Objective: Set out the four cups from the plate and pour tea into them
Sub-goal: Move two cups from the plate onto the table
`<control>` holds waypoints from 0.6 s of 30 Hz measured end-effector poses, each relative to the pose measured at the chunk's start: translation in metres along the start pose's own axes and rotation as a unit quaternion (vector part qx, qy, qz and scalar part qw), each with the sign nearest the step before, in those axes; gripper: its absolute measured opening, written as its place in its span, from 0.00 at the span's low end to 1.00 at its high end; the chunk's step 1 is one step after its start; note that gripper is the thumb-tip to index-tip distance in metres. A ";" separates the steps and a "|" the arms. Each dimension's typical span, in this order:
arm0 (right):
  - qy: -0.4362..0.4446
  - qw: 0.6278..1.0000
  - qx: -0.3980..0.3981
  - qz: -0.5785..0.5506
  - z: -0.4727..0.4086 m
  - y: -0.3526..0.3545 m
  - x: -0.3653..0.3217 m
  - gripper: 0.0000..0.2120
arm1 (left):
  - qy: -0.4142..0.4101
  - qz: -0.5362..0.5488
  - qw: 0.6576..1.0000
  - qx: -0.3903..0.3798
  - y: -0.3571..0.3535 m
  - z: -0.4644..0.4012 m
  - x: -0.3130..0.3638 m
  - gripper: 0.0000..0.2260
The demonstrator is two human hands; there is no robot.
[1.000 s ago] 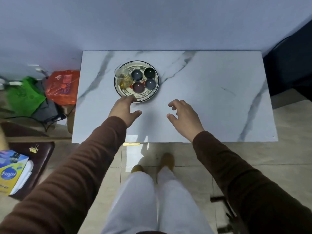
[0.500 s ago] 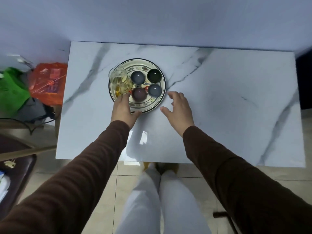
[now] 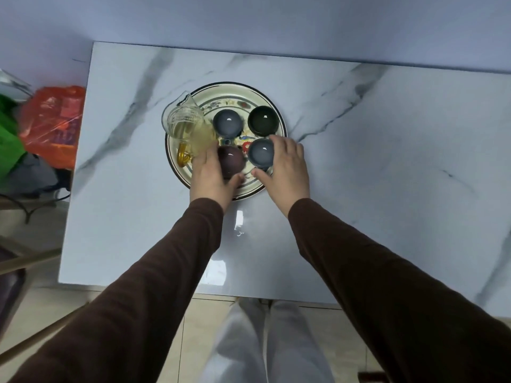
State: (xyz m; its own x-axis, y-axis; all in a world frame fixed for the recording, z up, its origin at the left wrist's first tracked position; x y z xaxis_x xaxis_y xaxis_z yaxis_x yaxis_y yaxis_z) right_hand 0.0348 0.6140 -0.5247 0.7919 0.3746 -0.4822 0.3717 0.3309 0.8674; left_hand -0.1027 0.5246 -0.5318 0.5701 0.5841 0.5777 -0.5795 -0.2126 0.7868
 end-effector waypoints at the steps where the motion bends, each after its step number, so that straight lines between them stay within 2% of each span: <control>1: 0.003 1.000 0.002 0.008 -0.002 -0.003 0.001 0.35 | -0.002 0.003 1.000 0.005 -0.003 -0.001 -0.001 0.39; 9: 0.001 1.000 0.005 0.006 -0.010 -0.010 0.004 0.34 | -0.029 -0.001 0.999 0.030 -0.009 -0.008 -0.005 0.35; 18: -0.061 0.993 0.040 -0.093 0.009 0.022 0.026 0.31 | -0.077 0.020 0.997 0.022 0.000 -0.001 0.025 0.32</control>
State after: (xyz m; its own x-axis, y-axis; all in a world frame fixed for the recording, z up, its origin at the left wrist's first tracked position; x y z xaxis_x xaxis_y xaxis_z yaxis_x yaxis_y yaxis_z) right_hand 0.0676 0.6230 -0.5169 0.7563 0.2044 -0.6215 0.5512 0.3126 0.7736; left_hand -0.0890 0.5403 -0.5175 0.6315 0.4488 0.6323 -0.5793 -0.2689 0.7694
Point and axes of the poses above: each hand's wrist, its own z-axis away from the middle knuckle, its own y-axis out of the back of the hand, x = y × z, the point moved 2 cm from there along -z, towards the middle knuckle, and after that the axes turned 1 degree about -y, right-handed, at the moved point
